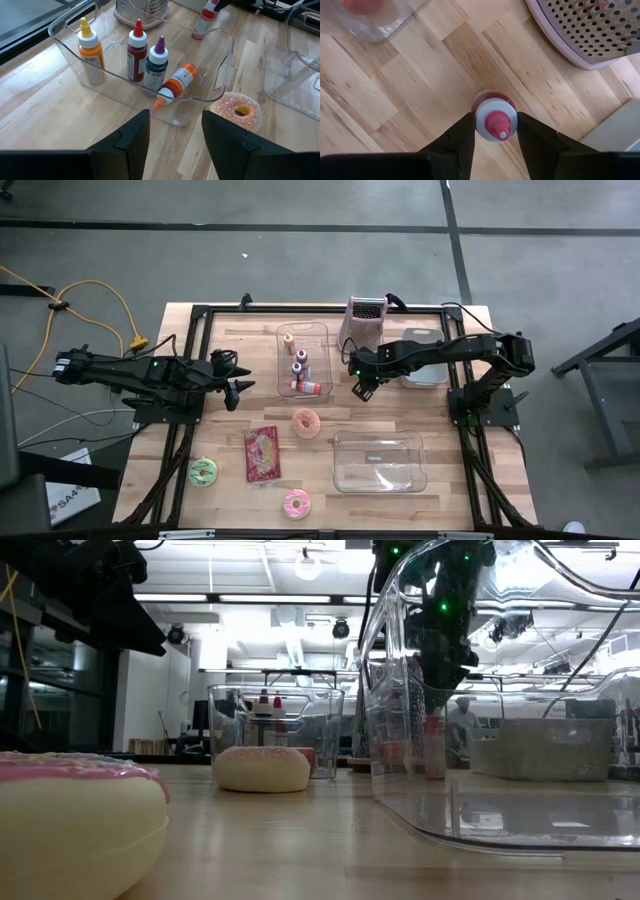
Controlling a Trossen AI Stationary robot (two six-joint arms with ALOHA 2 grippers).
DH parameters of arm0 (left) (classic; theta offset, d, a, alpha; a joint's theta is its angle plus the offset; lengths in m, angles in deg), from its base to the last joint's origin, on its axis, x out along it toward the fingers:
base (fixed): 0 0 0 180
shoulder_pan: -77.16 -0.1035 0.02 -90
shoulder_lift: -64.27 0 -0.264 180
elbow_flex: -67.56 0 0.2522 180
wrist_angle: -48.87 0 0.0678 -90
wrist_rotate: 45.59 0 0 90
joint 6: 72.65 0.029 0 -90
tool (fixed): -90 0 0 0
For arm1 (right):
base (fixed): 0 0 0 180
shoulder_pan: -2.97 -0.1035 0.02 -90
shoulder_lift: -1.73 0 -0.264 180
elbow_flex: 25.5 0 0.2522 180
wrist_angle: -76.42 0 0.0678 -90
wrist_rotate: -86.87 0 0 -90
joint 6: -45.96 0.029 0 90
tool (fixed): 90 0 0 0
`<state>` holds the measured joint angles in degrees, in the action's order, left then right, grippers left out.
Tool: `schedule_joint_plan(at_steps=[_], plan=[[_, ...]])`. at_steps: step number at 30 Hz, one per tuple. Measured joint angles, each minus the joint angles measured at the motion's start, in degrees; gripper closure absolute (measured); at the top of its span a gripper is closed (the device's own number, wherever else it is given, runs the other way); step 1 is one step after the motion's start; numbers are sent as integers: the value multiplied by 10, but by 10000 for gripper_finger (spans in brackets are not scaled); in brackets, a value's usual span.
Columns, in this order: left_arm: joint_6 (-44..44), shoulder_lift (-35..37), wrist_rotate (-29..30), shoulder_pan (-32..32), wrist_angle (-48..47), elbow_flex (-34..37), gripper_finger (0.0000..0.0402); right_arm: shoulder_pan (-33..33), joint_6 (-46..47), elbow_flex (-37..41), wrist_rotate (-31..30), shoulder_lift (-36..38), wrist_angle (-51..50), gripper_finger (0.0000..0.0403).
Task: Pick & Place Food Item
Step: Put the red food coloring bottle into the top transparent bin
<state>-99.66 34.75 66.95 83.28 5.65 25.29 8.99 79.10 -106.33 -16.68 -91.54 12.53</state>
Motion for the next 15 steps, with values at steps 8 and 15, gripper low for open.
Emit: schedule_joint_plan(at_steps=[8, 15], plan=[[0, 0, 0, 0, 0, 0, 228, 0, 0, 0, -8, 0, 0, 274], [0, 0, 0, 0, 0, 0, 228, 1, -4, 0, -14, 0, 0, 303]])
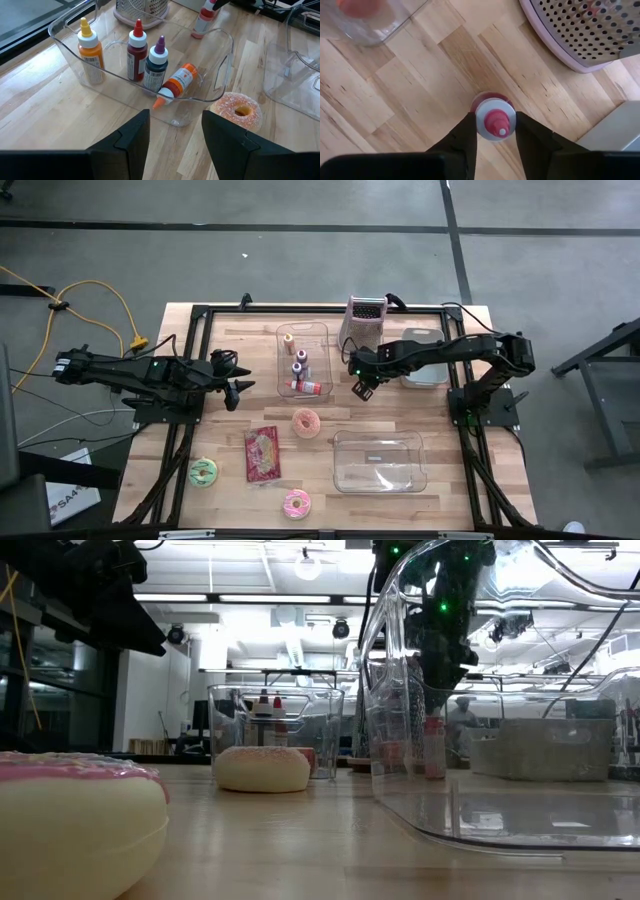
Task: Pick & Place Food Item
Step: Put the red food coloring bottle into the top transparent bin
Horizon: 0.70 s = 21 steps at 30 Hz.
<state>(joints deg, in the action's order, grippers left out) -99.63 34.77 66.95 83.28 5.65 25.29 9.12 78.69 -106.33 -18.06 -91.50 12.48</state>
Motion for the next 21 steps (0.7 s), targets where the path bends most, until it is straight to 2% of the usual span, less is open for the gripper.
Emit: schedule_joint_plan(at_steps=[21], plan=[[0, 0, 0, 0, 0, 0, 228, 0, -28, -2, 0, 14, 13, 310]])
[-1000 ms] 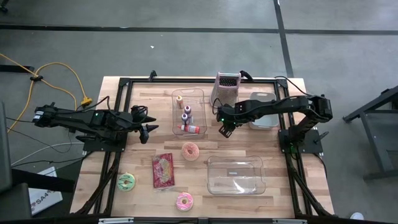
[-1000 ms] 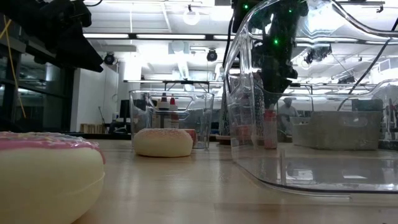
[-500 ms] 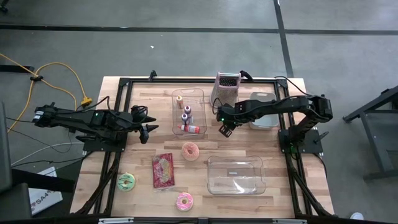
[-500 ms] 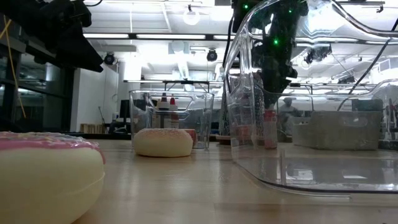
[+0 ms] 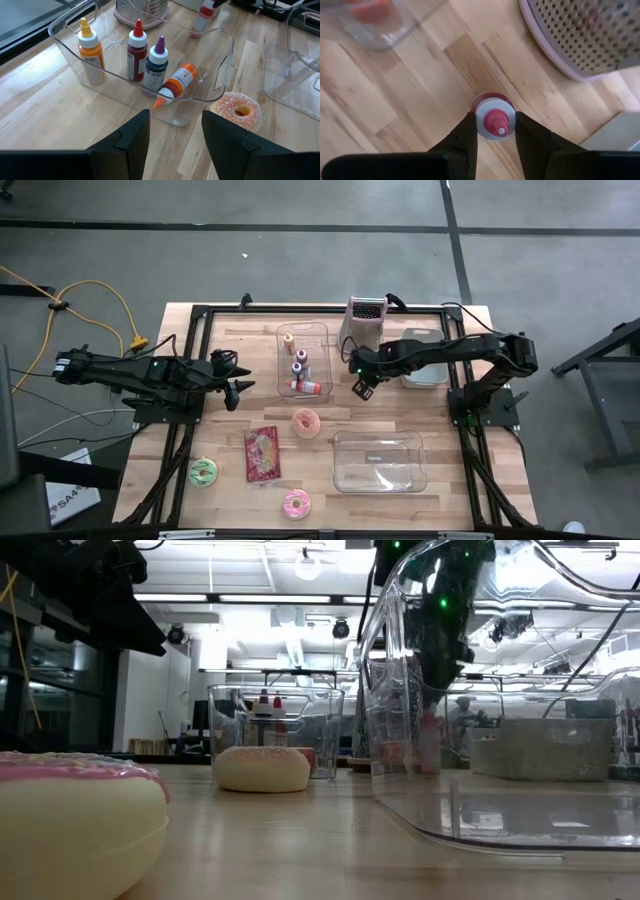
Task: Pick & Place Food Item
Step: Put the red food coloring bottle into the top transparent bin
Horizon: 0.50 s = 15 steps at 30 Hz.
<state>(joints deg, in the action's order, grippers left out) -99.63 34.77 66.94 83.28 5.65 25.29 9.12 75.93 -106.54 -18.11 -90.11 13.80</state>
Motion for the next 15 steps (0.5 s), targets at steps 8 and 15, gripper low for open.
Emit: schedule_joint_plan(at_steps=[8, 15], plan=[[0, 0, 0, 0, 0, 0, 228, -1, -45, -74, 2, 20, -30, 311], [0, 0, 0, 0, 0, 0, 228, -2, -83, -162, 5, 20, -66, 311]])
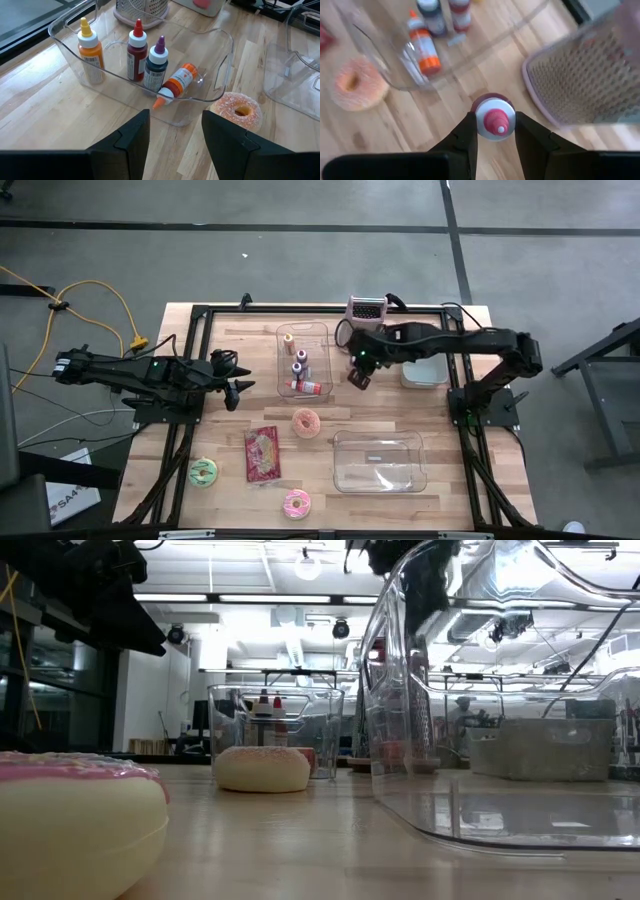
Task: Pick & Place Food Item
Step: Put the red food coloring bottle into the top transparent bin
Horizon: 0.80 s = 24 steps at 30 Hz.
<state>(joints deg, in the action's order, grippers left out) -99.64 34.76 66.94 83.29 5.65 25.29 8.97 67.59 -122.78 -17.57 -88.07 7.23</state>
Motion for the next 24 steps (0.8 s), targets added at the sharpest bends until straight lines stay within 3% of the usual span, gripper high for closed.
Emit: schedule_joint_plan(at_steps=[9, 24], plan=[[0, 0, 0, 0, 0, 0, 228, 0, -9, -15, 30, -1, 9, 310], [0, 0, 0, 0, 0, 0, 228, 0, -69, -16, 41, -18, 156, 310]])
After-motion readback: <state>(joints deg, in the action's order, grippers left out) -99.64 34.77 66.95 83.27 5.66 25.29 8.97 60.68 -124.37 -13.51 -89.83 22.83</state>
